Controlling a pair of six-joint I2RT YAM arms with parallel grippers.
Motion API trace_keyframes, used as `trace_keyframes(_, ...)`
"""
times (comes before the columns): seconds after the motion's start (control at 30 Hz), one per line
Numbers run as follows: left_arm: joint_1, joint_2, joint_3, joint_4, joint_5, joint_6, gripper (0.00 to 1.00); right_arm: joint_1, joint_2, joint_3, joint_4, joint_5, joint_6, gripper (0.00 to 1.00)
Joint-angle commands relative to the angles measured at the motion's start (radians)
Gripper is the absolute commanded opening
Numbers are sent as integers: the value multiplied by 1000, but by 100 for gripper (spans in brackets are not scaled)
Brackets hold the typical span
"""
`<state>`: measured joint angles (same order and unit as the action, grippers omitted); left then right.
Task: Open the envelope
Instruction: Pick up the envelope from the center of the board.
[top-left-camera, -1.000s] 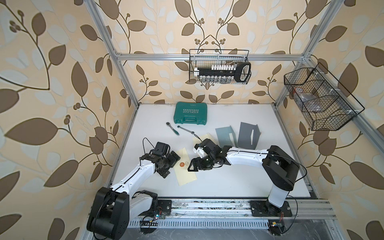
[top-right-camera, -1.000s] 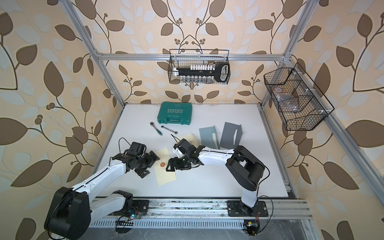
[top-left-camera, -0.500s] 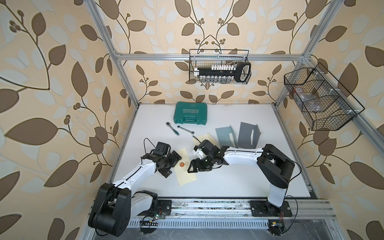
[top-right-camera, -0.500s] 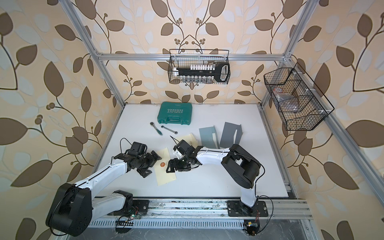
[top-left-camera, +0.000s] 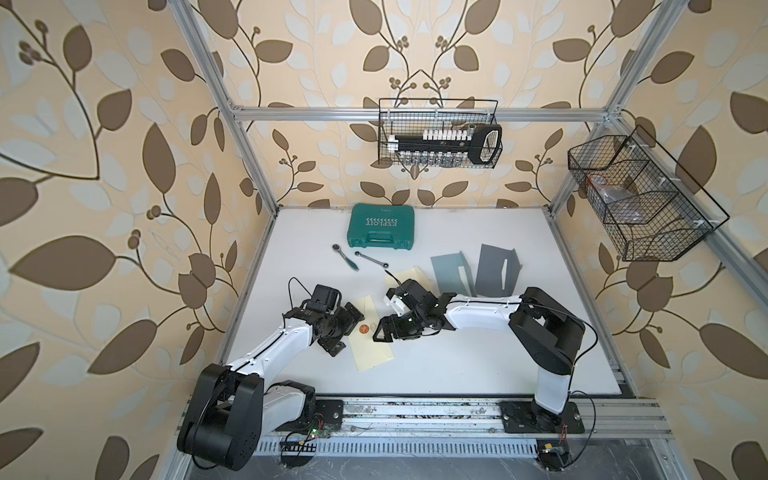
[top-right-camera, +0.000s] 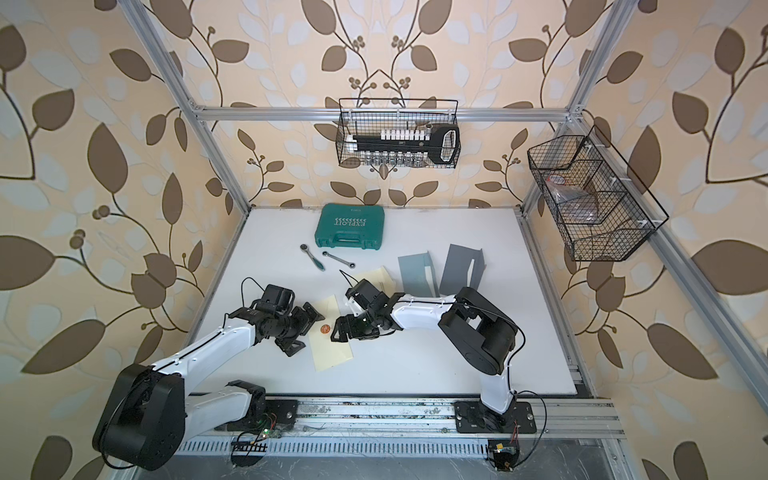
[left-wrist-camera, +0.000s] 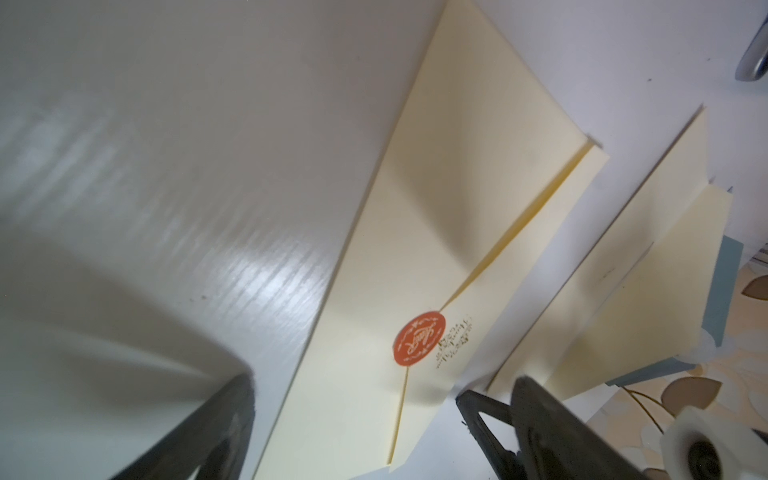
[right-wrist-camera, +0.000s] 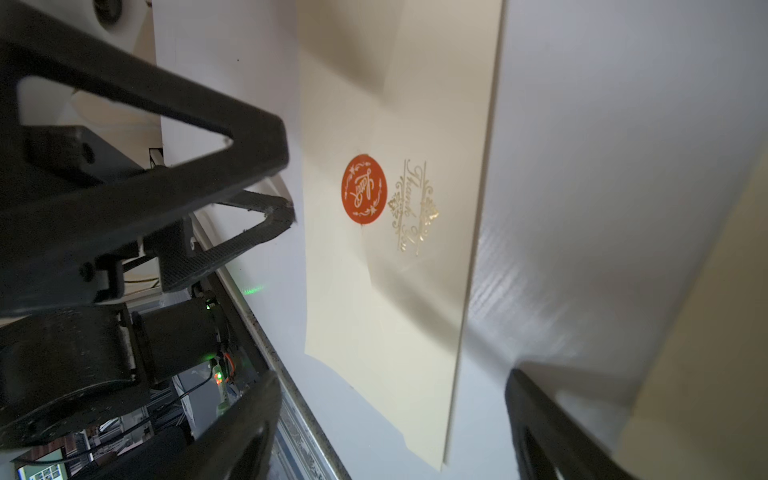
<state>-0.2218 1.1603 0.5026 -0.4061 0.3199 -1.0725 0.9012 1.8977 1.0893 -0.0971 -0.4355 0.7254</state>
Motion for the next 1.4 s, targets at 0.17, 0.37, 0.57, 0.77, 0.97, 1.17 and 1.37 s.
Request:
trace_keyframes(0.17, -15, 1, -39, 34, 50, 12, 99, 2, 15, -64, 90, 32, 41, 83)
trace_keyframes(0.37, -19, -11, 2, -39, 28, 49, 99, -7, 19, -91, 133, 26, 74, 83)
trace_keyframes(0.57, -30, -77, -1, -74, 18, 51, 99, -7, 26, -94, 152, 11, 83, 83)
trace_keyframes(0.77, -59, -122, -36, 33, 81, 51, 98, -8, 29, -96, 153, 2, 90, 83)
trace_keyframes(0.97, -68, -77, -38, 66, 83, 48, 97, -15, 47, -97, 163, -31, 106, 84)
trace_keyframes(1.17, -69, -31, -33, 41, 67, 67, 97, -20, 48, -98, 161, -37, 107, 84)
trace_keyframes(1.37, -68, -11, -47, 54, 59, 61, 98, -20, 53, -98, 157, -40, 114, 84)
